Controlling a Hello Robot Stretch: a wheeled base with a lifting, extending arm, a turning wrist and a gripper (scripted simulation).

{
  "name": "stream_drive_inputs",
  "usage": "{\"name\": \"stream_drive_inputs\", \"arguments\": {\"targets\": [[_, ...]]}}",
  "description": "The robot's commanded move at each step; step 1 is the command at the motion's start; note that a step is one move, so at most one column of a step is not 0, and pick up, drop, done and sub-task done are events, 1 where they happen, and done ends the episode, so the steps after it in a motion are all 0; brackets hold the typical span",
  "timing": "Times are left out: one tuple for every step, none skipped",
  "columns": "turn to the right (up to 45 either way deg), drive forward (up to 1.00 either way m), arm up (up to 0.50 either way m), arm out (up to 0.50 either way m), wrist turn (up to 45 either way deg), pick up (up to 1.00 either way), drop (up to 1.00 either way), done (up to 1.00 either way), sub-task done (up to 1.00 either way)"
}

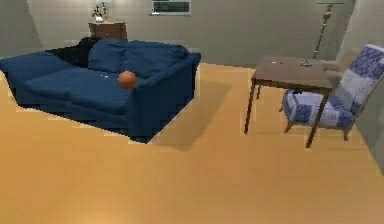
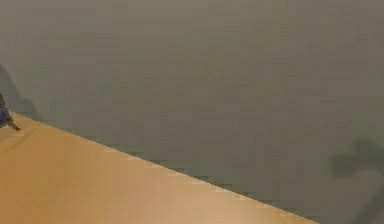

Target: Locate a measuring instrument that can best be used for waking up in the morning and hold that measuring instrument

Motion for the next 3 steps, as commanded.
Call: {"name": "stream_drive_inputs", "arguments": {"targets": [[0.0,1.00,0.00,0.00,0.0,0.00,0.00,0.00,0.00],[0.0,1.00,0.00,0.00,0.0,0.00,0.00,0.00,0.00],[12.0,0.00,0.00,0.00,0.0,0.00,0.00,0.00,0.00]]}}
